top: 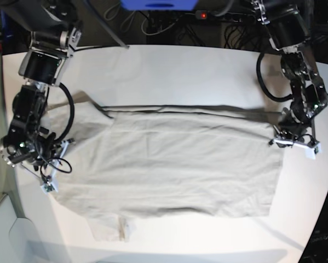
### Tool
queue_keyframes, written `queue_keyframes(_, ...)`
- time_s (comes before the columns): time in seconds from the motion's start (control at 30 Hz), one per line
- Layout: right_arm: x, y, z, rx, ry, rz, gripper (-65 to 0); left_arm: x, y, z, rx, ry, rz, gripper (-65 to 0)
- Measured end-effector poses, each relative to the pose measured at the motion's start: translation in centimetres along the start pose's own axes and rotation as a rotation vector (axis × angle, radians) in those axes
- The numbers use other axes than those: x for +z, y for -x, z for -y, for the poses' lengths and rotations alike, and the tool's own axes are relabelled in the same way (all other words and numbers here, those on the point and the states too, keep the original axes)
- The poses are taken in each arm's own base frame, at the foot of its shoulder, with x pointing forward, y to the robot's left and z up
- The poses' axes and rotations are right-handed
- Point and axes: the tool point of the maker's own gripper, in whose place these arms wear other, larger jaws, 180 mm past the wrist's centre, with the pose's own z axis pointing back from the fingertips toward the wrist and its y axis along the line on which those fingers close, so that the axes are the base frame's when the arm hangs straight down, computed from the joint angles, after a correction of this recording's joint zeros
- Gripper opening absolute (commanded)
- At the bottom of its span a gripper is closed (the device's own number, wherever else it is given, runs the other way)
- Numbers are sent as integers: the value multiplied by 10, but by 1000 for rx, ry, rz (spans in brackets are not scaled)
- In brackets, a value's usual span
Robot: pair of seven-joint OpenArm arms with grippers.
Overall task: Layout the t-shirt on the table in an organized manner, then fold the t-shirt properly
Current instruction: 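Fold the shoulder edge with both grippers toward the hem, then release the folded edge and move both grippers back toward the collar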
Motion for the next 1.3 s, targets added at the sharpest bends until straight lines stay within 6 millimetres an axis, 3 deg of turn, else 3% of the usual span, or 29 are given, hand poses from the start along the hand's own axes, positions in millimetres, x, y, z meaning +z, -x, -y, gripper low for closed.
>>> queue_keyframes(0.33, -7, -31, 5, -17, -28, 50, -650, -3, -25, 15, 5, 28, 48, -649)
queue_keyframes(0.53, -16, -19, 7, -23, -43, 17, -646, -9, -20, 7, 15, 15, 23, -647)
queue_keyframes(0.6, -17, -17, 6, -24, -46, 10, -613, -14, -20, 2, 22, 0, 10, -646)
queue_keyframes(0.7, -17, -19, 7, -24, -44, 17, -507, -15, -16, 0, 26, -3, -1, -642)
queue_keyframes(0.77, -17, -19, 7, -24, -44, 18, -419, -15, -12, -1, 26, -5, -12, -599)
queue_keyframes(0.83, -17, -19, 7, -23, -43, 16, -352, -15, -12, -1, 26, -4, -16, -508)
queue_keyframes(0.97, -15, -17, 11, -24, -36, 13, -339, -15, -11, 0, 29, -1, -9, -271)
queue_keyframes(1.03, -14, -13, 16, -23, -24, 5, -339, -12, -4, -2, 27, 0, -15, -184)
queue_keyframes(1.1, -13, -2, 20, -21, -12, -11, -339, -7, 1, -7, 13, -11, -13, -150)
queue_keyframes(1.23, -5, 28, 21, 1, 26, -50, -339, 7, 3, -14, -15, -22, 46, -164)
queue_keyframes(1.3, -1, 33, 18, 12, 35, -45, -339, 11, 12, -21, -22, -35, 40, -176)
